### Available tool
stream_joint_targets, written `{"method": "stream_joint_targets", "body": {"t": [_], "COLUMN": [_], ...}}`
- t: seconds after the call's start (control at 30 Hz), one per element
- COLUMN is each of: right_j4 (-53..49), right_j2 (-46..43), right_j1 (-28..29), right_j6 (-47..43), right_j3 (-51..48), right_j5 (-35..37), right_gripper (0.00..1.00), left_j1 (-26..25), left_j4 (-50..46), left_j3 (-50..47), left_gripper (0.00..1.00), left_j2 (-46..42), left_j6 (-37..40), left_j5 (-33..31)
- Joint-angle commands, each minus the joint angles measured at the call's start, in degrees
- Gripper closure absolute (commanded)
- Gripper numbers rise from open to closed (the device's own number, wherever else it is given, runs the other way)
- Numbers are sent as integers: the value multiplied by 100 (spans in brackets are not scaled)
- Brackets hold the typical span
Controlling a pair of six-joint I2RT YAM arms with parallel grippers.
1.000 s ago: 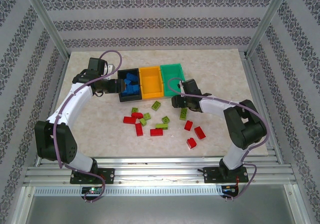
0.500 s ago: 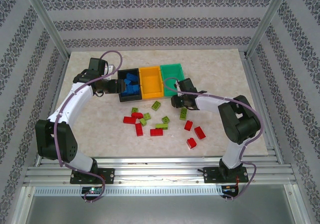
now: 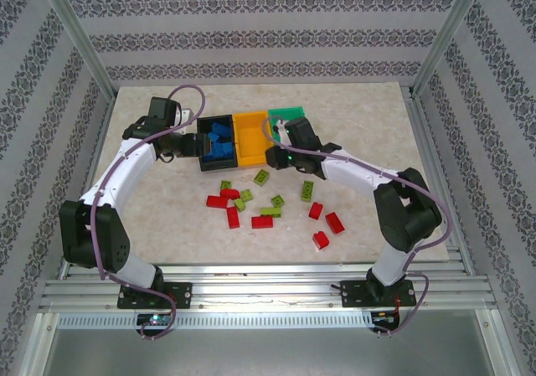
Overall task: Sort the legos into containers by color
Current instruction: Pick up the lego from the center of the table, then place the lego in the container.
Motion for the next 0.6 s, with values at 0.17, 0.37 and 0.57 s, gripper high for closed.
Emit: {"method": "stream_joint_targets", "body": {"t": [0.17,0.37,0.57], "right_j4": [348,105,35], "right_j2": [1514,2532,2766], "right_j1": [173,309,336], "right_j6": [866,1148,1233], "right_j3": [2120,3622,3930], "right_j5": [-844,-974,-1053], "right_gripper": [75,66,56], "left_j1": [226,272,279], "left_j4": [59,109,86], "left_j3": [64,27,37], "left_gripper": [21,21,21], "left_j2": [92,13,-114], "left_j6": [-150,-172,-142], "left_j5": [283,352,312]}}
